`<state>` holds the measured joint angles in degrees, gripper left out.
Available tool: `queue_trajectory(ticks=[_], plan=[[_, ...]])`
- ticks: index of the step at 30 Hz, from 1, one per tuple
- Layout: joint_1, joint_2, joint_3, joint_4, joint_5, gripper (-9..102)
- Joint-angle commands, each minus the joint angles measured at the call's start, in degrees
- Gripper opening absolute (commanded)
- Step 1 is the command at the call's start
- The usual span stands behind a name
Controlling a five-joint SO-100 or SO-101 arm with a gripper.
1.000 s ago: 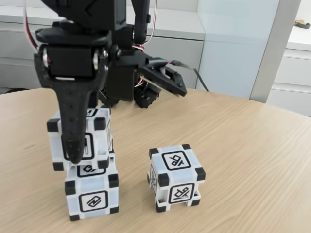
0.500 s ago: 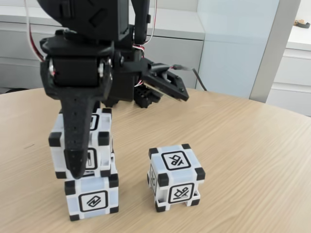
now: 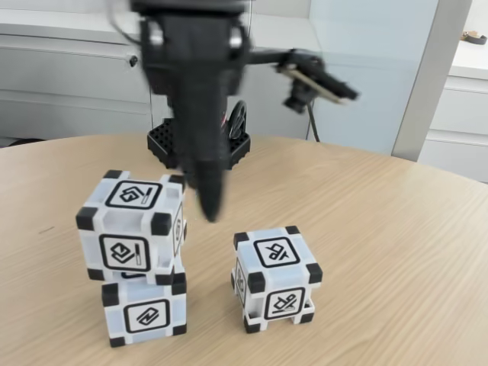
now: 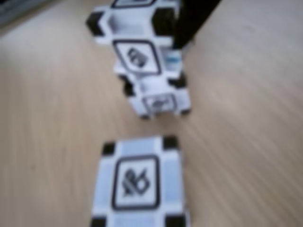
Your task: Stack cubes from left to right.
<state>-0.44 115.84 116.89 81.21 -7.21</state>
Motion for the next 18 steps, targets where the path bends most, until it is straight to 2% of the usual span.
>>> queue_trajectory(ticks=[1, 7, 18], plan=[[-5.54, 0.97, -0.44, -0.18, 1.14, 40], [-11.25, -2.29, -0.26, -0.26, 3.25, 41], [-10.46, -17.58, -1.05, -0.53, 5.01, 42]])
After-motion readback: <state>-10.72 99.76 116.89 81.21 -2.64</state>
